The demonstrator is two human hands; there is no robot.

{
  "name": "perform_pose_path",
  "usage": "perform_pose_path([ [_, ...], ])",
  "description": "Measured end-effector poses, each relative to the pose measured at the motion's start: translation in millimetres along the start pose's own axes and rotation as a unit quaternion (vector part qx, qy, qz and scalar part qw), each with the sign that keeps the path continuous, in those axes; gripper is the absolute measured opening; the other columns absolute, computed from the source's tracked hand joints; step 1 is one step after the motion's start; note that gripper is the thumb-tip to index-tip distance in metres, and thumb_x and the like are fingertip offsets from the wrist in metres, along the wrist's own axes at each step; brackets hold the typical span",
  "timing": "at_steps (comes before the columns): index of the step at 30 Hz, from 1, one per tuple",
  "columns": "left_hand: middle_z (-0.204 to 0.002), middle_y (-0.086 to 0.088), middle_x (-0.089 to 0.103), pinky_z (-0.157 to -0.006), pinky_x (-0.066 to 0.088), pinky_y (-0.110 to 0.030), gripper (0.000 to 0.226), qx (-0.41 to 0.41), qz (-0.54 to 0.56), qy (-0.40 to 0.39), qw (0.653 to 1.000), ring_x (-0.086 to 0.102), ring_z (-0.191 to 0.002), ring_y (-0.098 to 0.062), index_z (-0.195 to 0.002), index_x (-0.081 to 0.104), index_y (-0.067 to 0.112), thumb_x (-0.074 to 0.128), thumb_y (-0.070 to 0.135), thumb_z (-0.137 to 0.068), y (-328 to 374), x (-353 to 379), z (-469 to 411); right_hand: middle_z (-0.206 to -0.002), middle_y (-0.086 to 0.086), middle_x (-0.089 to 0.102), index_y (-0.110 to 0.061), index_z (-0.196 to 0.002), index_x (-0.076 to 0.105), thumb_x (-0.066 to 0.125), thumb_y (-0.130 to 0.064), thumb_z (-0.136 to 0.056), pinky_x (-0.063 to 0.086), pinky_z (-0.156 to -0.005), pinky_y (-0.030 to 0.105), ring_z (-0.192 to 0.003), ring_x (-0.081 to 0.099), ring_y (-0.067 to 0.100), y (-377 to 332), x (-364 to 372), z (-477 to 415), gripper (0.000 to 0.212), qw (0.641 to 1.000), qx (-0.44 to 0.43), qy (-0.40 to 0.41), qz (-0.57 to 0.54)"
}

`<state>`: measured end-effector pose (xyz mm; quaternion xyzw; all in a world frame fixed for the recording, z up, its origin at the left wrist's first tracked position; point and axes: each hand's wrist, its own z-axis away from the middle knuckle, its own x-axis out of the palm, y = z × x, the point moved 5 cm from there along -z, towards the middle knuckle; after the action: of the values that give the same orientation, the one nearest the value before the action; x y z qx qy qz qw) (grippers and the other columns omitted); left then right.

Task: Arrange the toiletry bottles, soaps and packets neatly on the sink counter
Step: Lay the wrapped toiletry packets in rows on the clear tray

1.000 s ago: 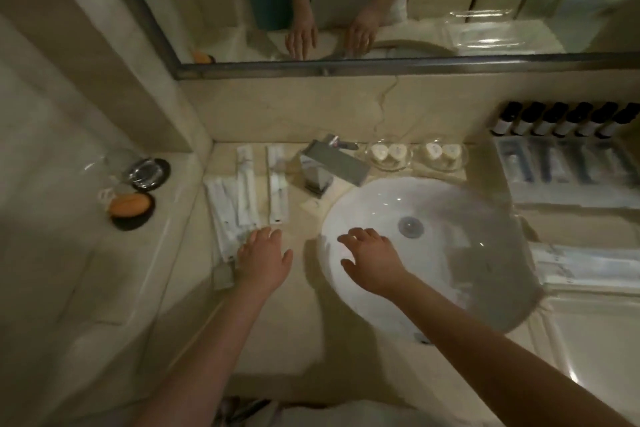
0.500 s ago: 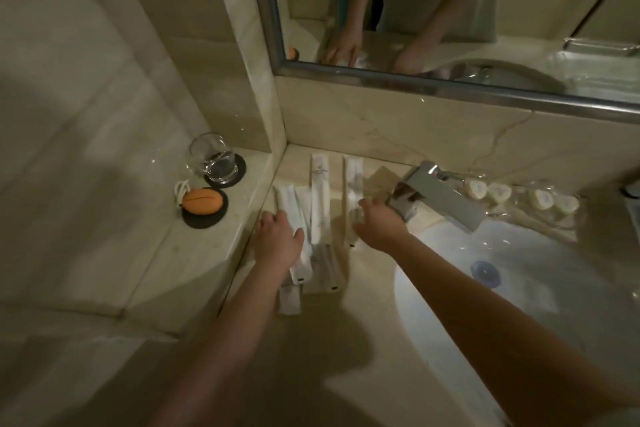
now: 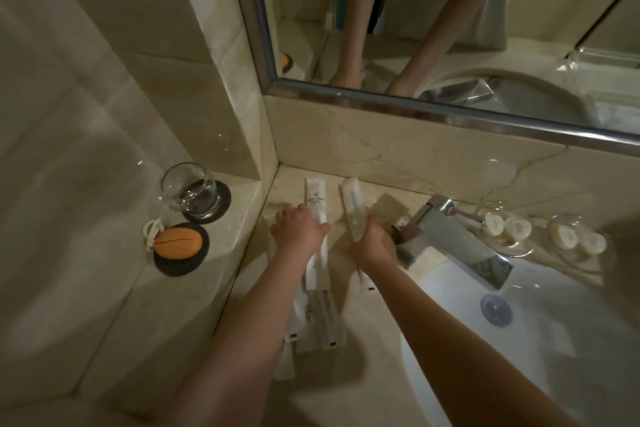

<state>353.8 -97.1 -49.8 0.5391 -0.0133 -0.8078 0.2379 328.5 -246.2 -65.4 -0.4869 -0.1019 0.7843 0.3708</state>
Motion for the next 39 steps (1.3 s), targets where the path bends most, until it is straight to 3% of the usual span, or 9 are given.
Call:
perform_pose_path([
  [8,-0.122,-0.011,0.054,-0.082,0.047,-0.034,0.054,-0.077,0.032,-0.018,0.996,0.055,-0.111,-0.030,-0.121,0.054,0.008,0.061,0.044,-0.081,4,10,-11,-0.103,0.007,0.056,-0.012,-0.110,0.054,0.055,-0.018,-0.089,0.042,-0.073,0.029,-0.096,0.055,0.025,10,-11,0,0.022,0.998,0.012,-0.040,-0.035],
  [12,-0.110,-0.011,0.063,-0.069,0.050,-0.031,0.041,-0.100,0.158,0.008,0.982,0.064,-0.096,-0.030,-0.114,0.061,0.008,0.061,0.033,-0.082,6,4,-6,-0.098,0.008,0.056,-0.010,-0.101,0.055,0.050,-0.012,-0.090,0.040,-0.069,0.029,-0.084,0.051,0.019,9,-13,13,0.013,0.997,-0.035,-0.011,-0.070],
  [17,-0.115,-0.014,0.061,-0.083,0.053,-0.039,0.039,-0.059,0.292,0.059,0.953,0.062,-0.100,-0.031,-0.121,0.055,0.008,0.055,0.026,-0.087,6,-15,14,-0.081,0.001,0.053,-0.014,-0.090,0.049,0.045,-0.014,-0.093,0.038,-0.056,0.024,-0.068,0.050,0.013,11,-30,37,0.005,0.991,-0.089,0.002,-0.096],
  [26,-0.080,-0.006,0.058,-0.051,0.041,-0.023,0.016,0.019,0.451,0.073,0.889,0.054,-0.061,-0.014,-0.099,0.053,0.011,0.051,0.007,-0.083,32,-44,119,-0.086,0.006,0.057,-0.013,-0.080,0.046,0.053,0.001,-0.087,0.052,-0.058,0.023,-0.066,0.061,0.019,57,-80,112,0.017,0.948,-0.192,0.035,-0.251],
  [28,-0.068,0.000,0.051,-0.051,0.038,-0.025,0.002,0.021,0.483,0.067,0.873,0.047,-0.056,-0.013,-0.086,0.053,0.011,0.053,0.013,-0.086,40,-39,141,-0.081,-0.003,0.055,-0.020,-0.075,0.047,0.055,0.006,-0.081,0.043,-0.060,0.018,-0.066,0.053,0.011,72,-94,129,0.028,0.950,-0.223,0.063,-0.208],
  [31,-0.058,0.003,0.044,-0.046,0.034,-0.021,0.019,0.029,0.530,0.037,0.846,0.038,-0.048,-0.010,-0.079,0.057,0.012,0.060,0.029,-0.087,56,-29,168,-0.076,-0.010,0.051,-0.027,-0.070,0.046,0.054,0.009,-0.075,0.039,-0.061,0.023,-0.066,0.047,0.010,99,-116,149,0.037,0.951,-0.239,0.124,-0.152],
  [35,-0.058,0.003,0.048,-0.037,0.031,-0.015,0.023,0.048,0.554,-0.013,0.831,0.039,-0.036,-0.003,-0.077,0.058,0.016,0.066,0.036,-0.083,86,-10,198,-0.074,-0.003,0.047,-0.010,-0.072,0.051,0.054,0.014,-0.067,0.031,-0.051,0.027,-0.063,0.042,0.016,127,-150,172,0.025,0.925,-0.296,0.238,0.011],
  [37,-0.062,0.002,0.055,-0.039,0.034,-0.016,0.018,0.055,0.544,-0.035,0.837,0.042,-0.032,0.001,-0.084,0.061,0.016,0.069,0.032,-0.082,104,3,211,-0.070,0.004,0.050,-0.008,-0.068,0.048,0.056,0.017,-0.057,0.021,-0.045,0.020,-0.059,0.042,0.019,143,-163,182,0.027,0.906,-0.336,0.253,0.056],
  [39,-0.063,0.000,0.058,-0.043,0.034,-0.019,0.016,0.056,0.528,-0.044,0.847,0.044,-0.034,0.000,-0.089,0.062,0.013,0.069,0.025,-0.082,121,14,222,-0.071,0.006,0.051,-0.008,-0.069,0.047,0.056,0.016,-0.056,0.027,-0.044,0.023,-0.059,0.044,0.023,163,-174,187,0.029,0.898,-0.355,0.249,0.070],
])
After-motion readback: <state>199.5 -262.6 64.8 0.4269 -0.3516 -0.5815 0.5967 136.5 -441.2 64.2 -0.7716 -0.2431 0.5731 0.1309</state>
